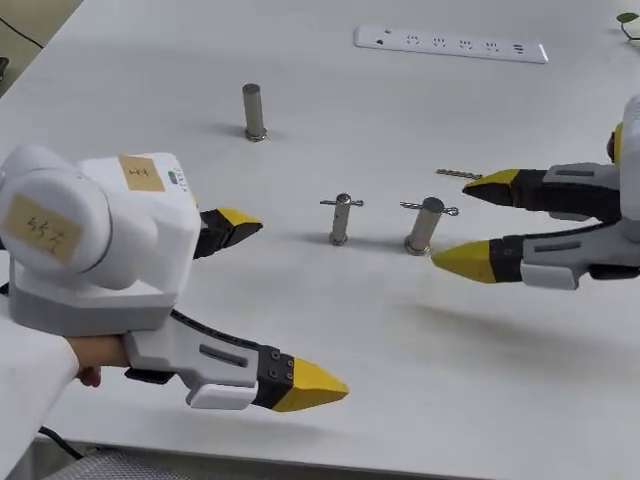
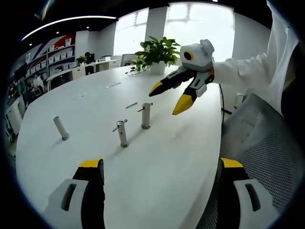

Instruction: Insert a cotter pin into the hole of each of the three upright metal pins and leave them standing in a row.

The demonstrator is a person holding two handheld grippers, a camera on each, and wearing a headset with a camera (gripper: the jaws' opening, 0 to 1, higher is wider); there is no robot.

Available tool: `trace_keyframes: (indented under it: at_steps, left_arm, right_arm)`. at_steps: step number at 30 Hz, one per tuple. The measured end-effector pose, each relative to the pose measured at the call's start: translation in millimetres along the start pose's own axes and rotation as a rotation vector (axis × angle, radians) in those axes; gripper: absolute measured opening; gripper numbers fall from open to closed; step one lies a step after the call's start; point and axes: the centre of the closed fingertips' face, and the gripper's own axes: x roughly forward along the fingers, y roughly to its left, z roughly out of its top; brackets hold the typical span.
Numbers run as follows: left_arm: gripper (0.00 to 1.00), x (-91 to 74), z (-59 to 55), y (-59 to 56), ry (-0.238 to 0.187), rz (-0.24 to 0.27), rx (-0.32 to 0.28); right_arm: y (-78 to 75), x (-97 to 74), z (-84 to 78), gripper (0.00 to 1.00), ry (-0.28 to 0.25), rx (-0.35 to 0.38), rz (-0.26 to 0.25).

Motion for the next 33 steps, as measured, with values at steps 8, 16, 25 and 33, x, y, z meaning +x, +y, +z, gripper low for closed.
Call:
trace_keyframes:
  at_steps: [8, 16, 25, 33]
  left_arm:
    - [0.99, 2.4, -5.2, 0.2, 0.021, 0.000, -0.015]
    - [0.99, -3.6, -14.3, 12.0, 0.015, 0.040, -0.093]
    - [0.99, -14.9, -22.9, 20.8, 0.042, 0.068, -0.094]
    - [0.92, -24.4, -13.2, 45.1, -0.024, 0.126, -0.150]
  right_arm:
    - [14.1, -29.2, -13.8, 0.75, -0.084, 0.192, -0.094]
    - [31.2, -44.4, -36.2, 0.97, -0.058, 0.261, -0.137]
    - [25.7, -57.5, -53.5, 0.98, 0.010, 0.249, -0.234]
    - [20.4, -68.0, -52.8, 0.98, -0.002, 0.273, -0.254]
